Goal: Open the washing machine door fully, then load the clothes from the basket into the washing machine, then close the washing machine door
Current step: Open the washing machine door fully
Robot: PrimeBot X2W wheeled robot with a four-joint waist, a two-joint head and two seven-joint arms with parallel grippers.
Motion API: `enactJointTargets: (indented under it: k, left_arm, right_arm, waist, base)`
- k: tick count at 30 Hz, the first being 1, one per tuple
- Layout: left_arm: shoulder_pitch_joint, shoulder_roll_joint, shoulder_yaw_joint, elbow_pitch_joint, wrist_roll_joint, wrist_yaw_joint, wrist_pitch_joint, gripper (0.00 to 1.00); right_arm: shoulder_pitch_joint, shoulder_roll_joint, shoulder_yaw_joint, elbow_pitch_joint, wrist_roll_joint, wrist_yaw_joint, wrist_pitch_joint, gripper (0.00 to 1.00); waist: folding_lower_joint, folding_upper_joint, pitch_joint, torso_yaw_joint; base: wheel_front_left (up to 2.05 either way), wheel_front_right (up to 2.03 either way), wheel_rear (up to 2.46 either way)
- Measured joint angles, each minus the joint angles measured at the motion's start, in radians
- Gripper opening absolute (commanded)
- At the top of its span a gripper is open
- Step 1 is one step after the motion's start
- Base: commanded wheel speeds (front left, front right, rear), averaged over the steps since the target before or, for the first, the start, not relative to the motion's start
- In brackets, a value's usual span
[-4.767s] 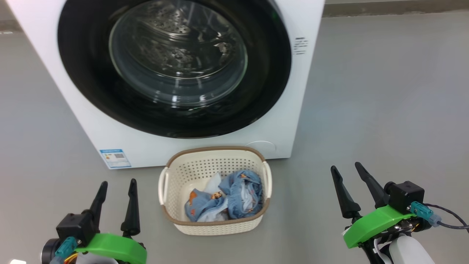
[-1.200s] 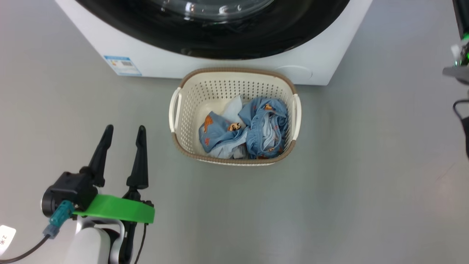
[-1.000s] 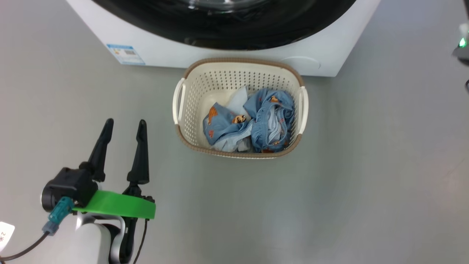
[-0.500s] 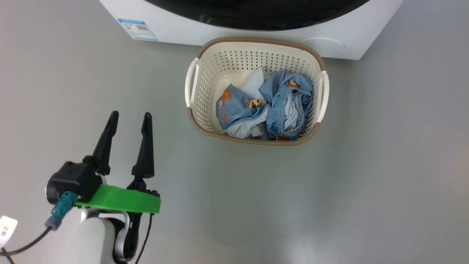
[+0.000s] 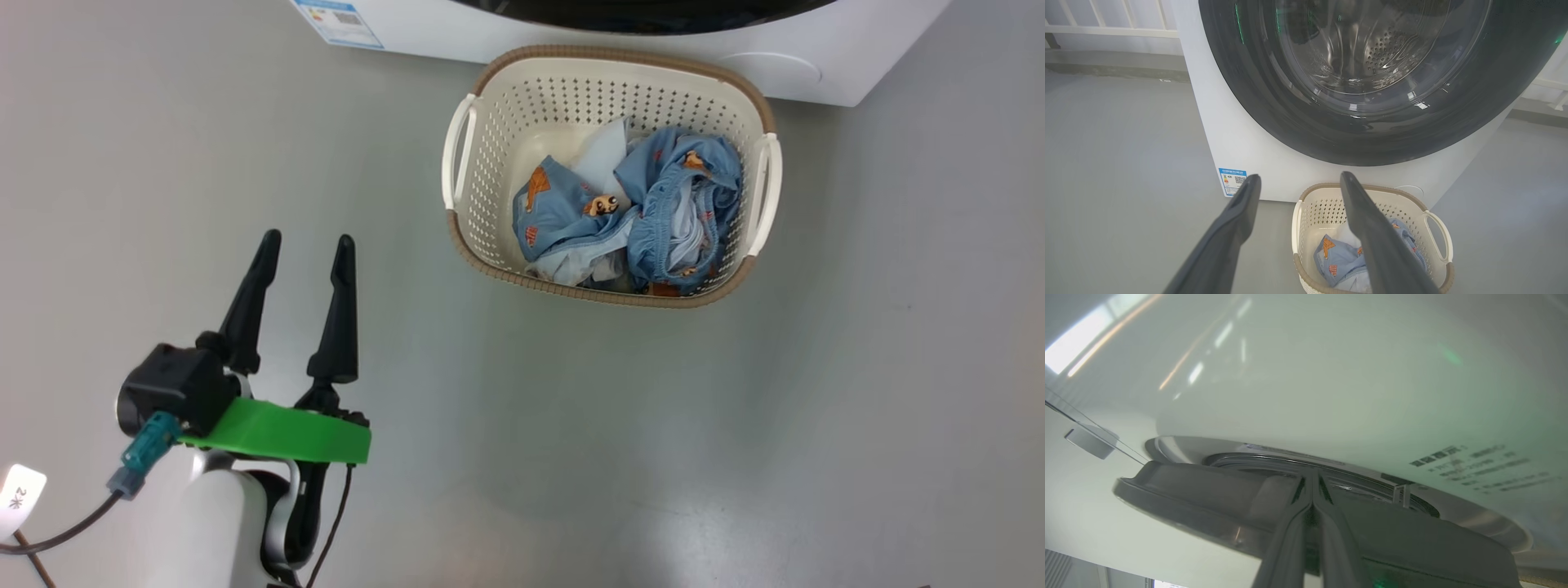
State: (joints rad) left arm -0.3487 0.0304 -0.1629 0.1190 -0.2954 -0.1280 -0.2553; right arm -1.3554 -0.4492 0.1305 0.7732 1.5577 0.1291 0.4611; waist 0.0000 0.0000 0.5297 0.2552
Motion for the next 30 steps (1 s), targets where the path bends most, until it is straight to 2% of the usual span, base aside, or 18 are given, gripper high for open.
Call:
enactJointTargets:
  k: [14,30]
  left_arm:
    - [-0.002,-0.004,-0.009,0.011,-0.027,0.0,0.0,1.0]
    - [0.041,-0.006,0.016,0.044,-0.016,0.0,0.0,1.0]
  right_arm:
    - [-0.033,-0.015,0.04,0.046,-0.019,0.0,0.051,0.0]
    - [0.195,0.025,0.082,-0.016,0.016,0.0,0.174,0.0]
  waist:
    - [0.0,0.0,0.002,0.027]
    - [0.0,0.0,-0.132,-0.003]
  base:
    - [0.0,0.0,0.0]
    - [0.0,0.0,0.0]
